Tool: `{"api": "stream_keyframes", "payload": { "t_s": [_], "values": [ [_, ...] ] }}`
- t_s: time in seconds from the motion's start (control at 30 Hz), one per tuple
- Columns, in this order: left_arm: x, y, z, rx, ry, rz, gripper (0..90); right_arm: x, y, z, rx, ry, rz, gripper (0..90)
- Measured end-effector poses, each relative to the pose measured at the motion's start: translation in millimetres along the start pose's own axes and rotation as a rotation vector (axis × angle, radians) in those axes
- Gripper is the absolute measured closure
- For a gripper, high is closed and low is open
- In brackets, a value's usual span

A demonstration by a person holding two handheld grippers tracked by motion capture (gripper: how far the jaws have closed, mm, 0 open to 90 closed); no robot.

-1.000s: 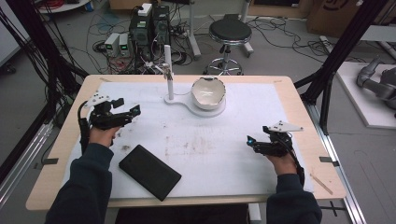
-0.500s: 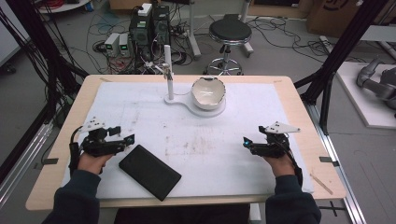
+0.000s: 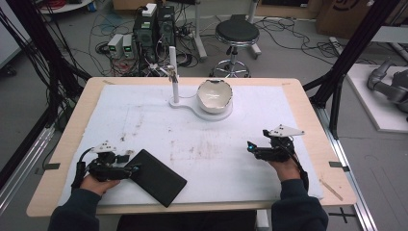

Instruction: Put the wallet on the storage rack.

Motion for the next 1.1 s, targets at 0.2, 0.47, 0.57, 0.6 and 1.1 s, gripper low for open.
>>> {"api": "stream_keyframes", "payload": {
  "t_s": [0.2,0.47,0.57,0.6,1.1],
  "values": [
    [7.2,-10.1,6.3,0.013,-0.003,0.024,44.7,-0.7,1.4,1.2,-0.004,-0.002,0.001,20.1],
    [32.1,-39.2,12.3,0.045,-0.033,0.036,48.0,-0.3,0.9,2.1,-0.007,-0.001,0.000,20.0],
    [42.6,-51.2,13.3,0.052,-0.031,0.042,49.7,-0.8,1.0,3.4,-0.007,-0.001,0.000,20.0],
    [45.9,-54.8,14.1,0.058,-0.033,0.043,50.0,-0.9,1.0,3.7,-0.008,-0.004,0.001,20.0],
    [74.8,-90.7,26.2,0.108,-0.033,0.091,57.9,-1.9,1.1,5.3,-0.008,-0.008,-0.004,20.0]
  ]
}}
Point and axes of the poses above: each handheld gripper's, and its own axes: y roughly backward along the jaws, x roughly out of its top, z roughly to its right, the point moved 5 cm from there along -y, roughly forward along the jaws, and after that the axes turned 2 degrees about -y, right-handed, at the moved point
